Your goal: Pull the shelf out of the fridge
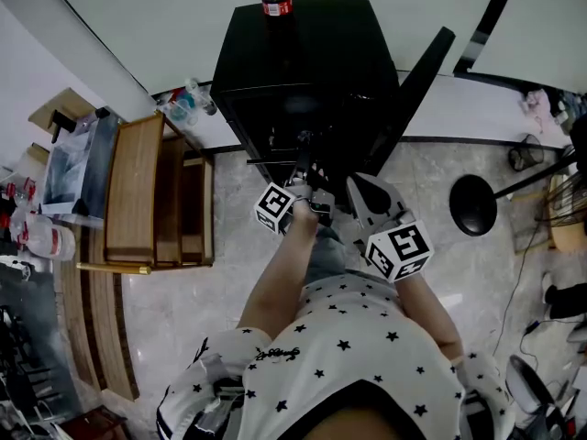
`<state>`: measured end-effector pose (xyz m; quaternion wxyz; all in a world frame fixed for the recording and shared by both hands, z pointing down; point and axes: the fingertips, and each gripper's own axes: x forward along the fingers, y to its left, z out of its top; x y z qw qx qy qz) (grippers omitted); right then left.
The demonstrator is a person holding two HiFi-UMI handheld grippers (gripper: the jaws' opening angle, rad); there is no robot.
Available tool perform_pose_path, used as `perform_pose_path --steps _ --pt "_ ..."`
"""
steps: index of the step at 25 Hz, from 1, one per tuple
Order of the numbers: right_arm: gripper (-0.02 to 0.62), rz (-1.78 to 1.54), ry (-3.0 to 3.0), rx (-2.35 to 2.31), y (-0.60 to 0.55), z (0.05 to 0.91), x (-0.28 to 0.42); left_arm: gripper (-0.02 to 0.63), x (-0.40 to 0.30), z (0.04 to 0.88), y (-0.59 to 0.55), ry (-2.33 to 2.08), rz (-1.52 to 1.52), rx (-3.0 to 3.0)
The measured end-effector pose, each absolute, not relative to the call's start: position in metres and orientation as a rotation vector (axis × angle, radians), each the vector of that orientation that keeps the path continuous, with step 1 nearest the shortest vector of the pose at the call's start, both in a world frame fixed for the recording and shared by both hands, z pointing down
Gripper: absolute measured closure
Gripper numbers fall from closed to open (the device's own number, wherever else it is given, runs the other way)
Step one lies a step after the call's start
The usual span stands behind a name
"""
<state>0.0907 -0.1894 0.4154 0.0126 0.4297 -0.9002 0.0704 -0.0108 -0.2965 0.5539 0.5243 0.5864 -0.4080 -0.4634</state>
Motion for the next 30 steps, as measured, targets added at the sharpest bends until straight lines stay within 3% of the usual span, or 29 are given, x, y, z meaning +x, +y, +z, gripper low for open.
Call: perform_pose_path --steps 30 --pt "0.601 0.181 -2.773 1.368 -0.1932 0.4176 0.0913 0.575 -0.0104 0.5559 -0.2992 -0.965 -1.091 1.406"
